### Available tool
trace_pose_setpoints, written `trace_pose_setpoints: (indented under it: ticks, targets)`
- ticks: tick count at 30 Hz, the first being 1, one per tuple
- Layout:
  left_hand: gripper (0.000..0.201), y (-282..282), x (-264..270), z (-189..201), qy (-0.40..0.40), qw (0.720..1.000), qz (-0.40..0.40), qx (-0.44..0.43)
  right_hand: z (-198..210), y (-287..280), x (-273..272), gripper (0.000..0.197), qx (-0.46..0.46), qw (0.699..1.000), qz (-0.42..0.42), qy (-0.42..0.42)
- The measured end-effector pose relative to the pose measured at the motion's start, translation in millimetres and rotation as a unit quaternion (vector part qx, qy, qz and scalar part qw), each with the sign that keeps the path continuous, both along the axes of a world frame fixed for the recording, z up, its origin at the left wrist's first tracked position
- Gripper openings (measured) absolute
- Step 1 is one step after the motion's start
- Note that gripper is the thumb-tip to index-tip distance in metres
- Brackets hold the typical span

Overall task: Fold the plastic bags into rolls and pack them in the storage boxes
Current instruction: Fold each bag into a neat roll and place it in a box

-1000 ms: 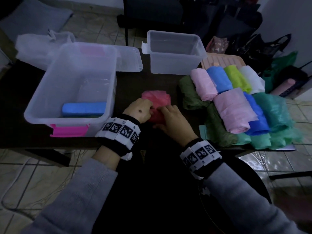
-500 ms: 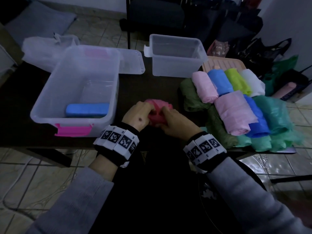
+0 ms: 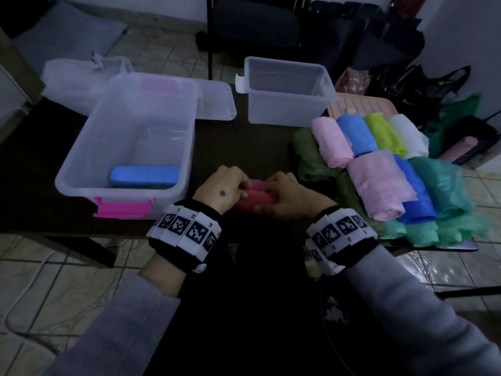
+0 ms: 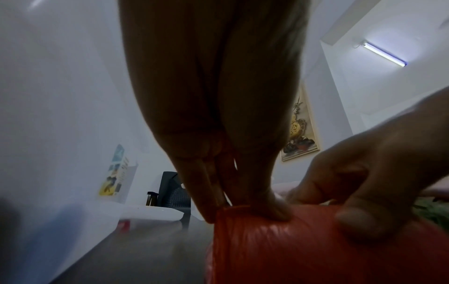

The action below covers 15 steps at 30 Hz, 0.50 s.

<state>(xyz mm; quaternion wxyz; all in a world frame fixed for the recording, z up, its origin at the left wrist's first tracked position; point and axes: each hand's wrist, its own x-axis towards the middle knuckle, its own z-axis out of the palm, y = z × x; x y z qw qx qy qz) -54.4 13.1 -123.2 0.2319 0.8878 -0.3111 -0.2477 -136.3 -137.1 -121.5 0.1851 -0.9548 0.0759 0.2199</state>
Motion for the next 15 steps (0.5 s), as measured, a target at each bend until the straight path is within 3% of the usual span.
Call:
trace_pose_setpoints:
  ticks: [2,6,7,8,11,15]
  targets:
    - [0.027,-1,0,-1,0.009,1.0,0.003,0.003,2,-1,9,0.069,0.001,1.0,-0.008,0.014]
    - [0.03,-3,1,0,0.009,1.0,0.001,0.001,1,2,22,0.113,0.014,0.998,-0.043,0.035]
    - [0.03,-3,1,1,0.009,1.0,0.001,0.0,0,2,24,0.116,0.01,0.998,-0.046,0.046]
    - [0.03,-3,1,2,0.012,1.0,-0.001,0.001,-1,2,25,0.11,0.006,0.998,-0.041,0.047]
    - [0.031,-4,1,7,0.026,1.0,-0.011,0.005,1,3,23,0.066,0.013,0.999,-0.014,0.03]
    - [0.029,-3,-1,11,0.023,1.0,-0.01,-0.001,3,5,12,0.052,0.049,0.999,-0.001,0.006]
